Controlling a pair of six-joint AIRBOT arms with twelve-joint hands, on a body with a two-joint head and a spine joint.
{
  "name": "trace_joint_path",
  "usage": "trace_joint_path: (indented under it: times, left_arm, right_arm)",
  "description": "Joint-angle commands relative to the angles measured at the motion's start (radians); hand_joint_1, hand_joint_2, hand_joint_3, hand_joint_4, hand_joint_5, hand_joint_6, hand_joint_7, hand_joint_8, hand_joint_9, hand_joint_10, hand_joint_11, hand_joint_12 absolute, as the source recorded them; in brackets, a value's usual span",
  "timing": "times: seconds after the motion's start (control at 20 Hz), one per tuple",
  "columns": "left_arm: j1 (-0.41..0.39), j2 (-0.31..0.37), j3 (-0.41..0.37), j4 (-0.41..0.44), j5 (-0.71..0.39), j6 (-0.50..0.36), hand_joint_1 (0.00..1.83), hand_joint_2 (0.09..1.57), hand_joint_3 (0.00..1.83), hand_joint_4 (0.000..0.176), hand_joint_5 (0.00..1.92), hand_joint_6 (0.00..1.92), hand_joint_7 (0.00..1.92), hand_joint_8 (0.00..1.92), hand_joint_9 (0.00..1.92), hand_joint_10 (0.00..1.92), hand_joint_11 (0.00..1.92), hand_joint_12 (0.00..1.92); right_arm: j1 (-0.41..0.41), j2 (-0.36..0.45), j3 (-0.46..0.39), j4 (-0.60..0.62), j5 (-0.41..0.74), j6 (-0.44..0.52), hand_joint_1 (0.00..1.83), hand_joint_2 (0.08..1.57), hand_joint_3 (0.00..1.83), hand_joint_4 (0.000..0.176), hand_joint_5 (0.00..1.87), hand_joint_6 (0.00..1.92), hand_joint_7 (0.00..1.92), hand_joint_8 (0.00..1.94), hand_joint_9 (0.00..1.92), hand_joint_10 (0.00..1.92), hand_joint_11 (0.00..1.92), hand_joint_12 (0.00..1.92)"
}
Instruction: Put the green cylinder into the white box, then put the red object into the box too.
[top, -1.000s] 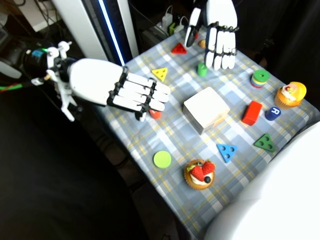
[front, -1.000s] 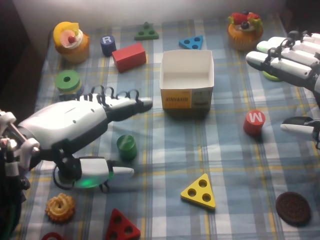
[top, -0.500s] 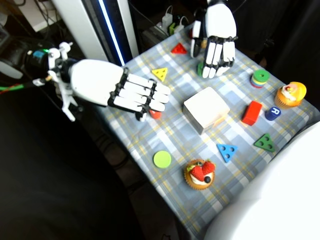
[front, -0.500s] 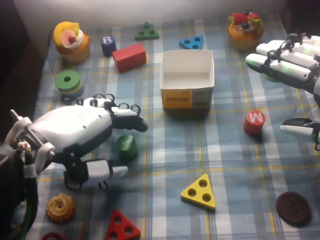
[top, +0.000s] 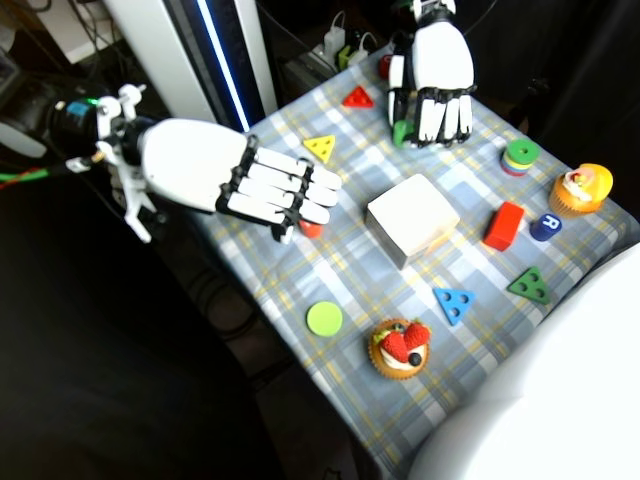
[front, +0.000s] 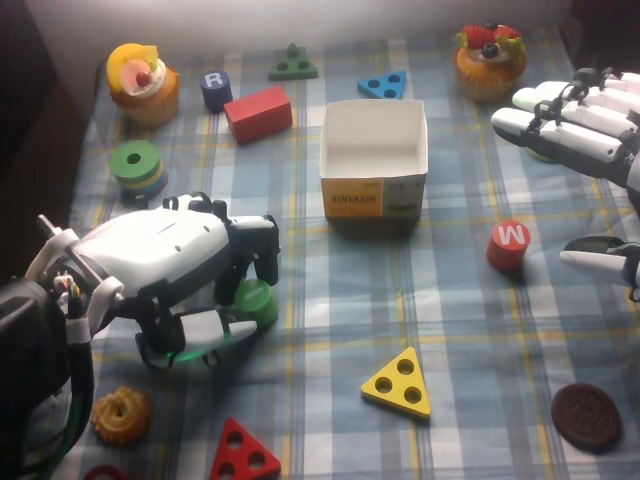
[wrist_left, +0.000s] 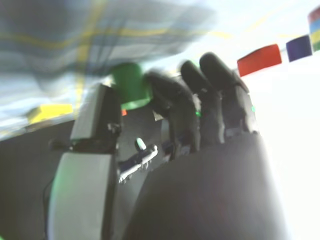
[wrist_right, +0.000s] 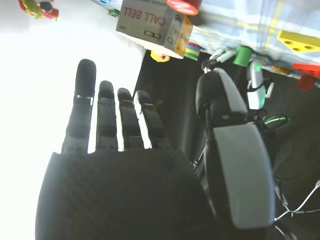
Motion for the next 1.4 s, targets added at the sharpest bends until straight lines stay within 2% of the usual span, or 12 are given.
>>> trace_joint_path:
  times: [0.0,0.1,0.15,0.4,0.7,0.75,0.9,1.15,1.2,1.25,1.3,1.35]
  left_arm:
    - [-0.015,-0.004,0.001,0.022,-0.11,0.003,1.1,1.33,0.0,0.0,0.54,1.5,0.68,1.62,0.37,1.31,0.0,1.67]
    - [-0.021,-0.001,-0.006,0.028,-0.129,0.003,1.09,1.33,0.0,0.0,0.55,1.48,0.67,1.64,0.35,1.28,0.0,1.65]
    - [-0.024,0.014,-0.025,0.045,-0.168,0.003,1.08,1.35,0.0,0.0,0.53,1.5,0.63,1.71,0.29,1.42,0.0,1.8]
    - [-0.061,0.038,-0.053,0.094,-0.262,0.003,1.15,1.28,0.0,0.0,0.64,1.34,0.74,1.58,0.39,1.62,0.0,1.92]
    - [-0.213,-0.047,0.062,0.081,-0.207,0.003,1.17,1.28,0.0,0.0,0.66,1.27,0.73,1.66,0.41,1.9,0.1,1.92]
    - [-0.25,-0.076,0.102,0.069,-0.174,0.003,1.17,1.27,0.0,0.0,0.64,1.32,0.78,1.55,0.4,1.76,0.04,1.92]
    - [-0.334,-0.15,0.192,0.044,-0.086,0.003,1.17,1.26,0.0,0.0,0.65,1.32,0.8,1.5,0.45,1.74,0.09,1.92]
    - [-0.369,-0.253,0.341,-0.097,-0.003,0.004,1.21,1.2,0.0,0.0,0.79,1.11,0.87,1.41,0.45,1.71,0.07,1.92]
    - [-0.369,-0.268,0.363,-0.115,0.013,0.004,1.21,1.21,0.0,0.0,0.72,1.22,0.88,1.38,0.41,1.63,0.02,1.92]
    - [-0.369,-0.28,0.377,-0.131,0.021,0.004,1.1,1.15,0.0,0.004,0.42,0.88,0.56,1.18,0.24,1.38,0.0,1.89]
    - [-0.369,-0.283,0.379,-0.134,0.022,0.004,1.1,1.15,0.0,0.004,0.42,0.88,0.56,1.18,0.24,1.38,0.0,1.89]
    - [-0.369,-0.285,0.379,-0.135,0.022,0.004,0.96,1.09,0.0,0.075,0.3,0.5,0.37,0.63,0.09,0.98,0.0,1.46]
  right_arm:
    - [0.006,-0.003,0.004,0.003,0.117,-0.003,0.58,1.3,0.0,0.0,0.0,0.0,0.0,0.0,0.0,0.12,0.0,1.5]
    - [0.005,-0.003,0.004,0.004,0.118,-0.003,0.59,1.29,0.0,0.0,0.0,0.0,0.0,0.0,0.0,0.09,0.0,1.36]
    - [0.005,-0.002,0.004,0.004,0.118,-0.003,0.58,1.3,0.0,0.0,0.0,0.0,0.0,0.0,0.0,0.12,0.0,1.3]
    - [0.005,-0.002,0.004,0.006,0.12,-0.003,0.59,1.3,0.0,0.0,0.0,0.0,0.0,0.0,0.0,0.08,0.0,1.26]
    - [0.005,-0.002,0.004,0.007,0.125,-0.003,0.57,1.31,0.0,0.0,0.0,0.0,0.0,0.0,0.0,0.06,0.0,1.07]
    - [0.005,-0.002,0.005,0.007,0.125,-0.003,0.57,1.31,0.0,0.0,0.0,0.0,0.0,0.0,0.0,0.05,0.0,0.97]
    - [0.005,-0.003,0.006,0.007,0.126,-0.003,0.56,1.31,0.0,0.0,0.0,0.0,0.0,0.0,0.0,0.0,0.0,0.59]
    - [0.005,-0.015,0.015,0.007,0.126,-0.003,0.56,1.32,0.0,0.0,0.0,0.0,0.0,0.0,0.0,0.0,0.0,0.51]
    - [0.005,-0.017,0.016,0.007,0.126,-0.003,0.56,1.32,0.0,0.0,0.0,0.0,0.0,0.0,0.0,0.0,0.0,0.5]
    - [0.005,-0.019,0.018,0.007,0.126,-0.003,0.56,1.32,0.0,0.0,0.0,0.0,0.0,0.0,0.0,0.0,0.0,0.54]
    - [0.005,-0.02,0.018,0.007,0.126,-0.003,0.56,1.32,0.0,0.0,0.0,0.0,0.0,0.0,0.0,0.0,0.0,0.54]
    - [0.005,-0.021,0.018,0.007,0.126,-0.003,0.57,1.32,0.0,0.0,0.0,0.0,0.0,0.0,0.0,0.0,0.0,0.66]
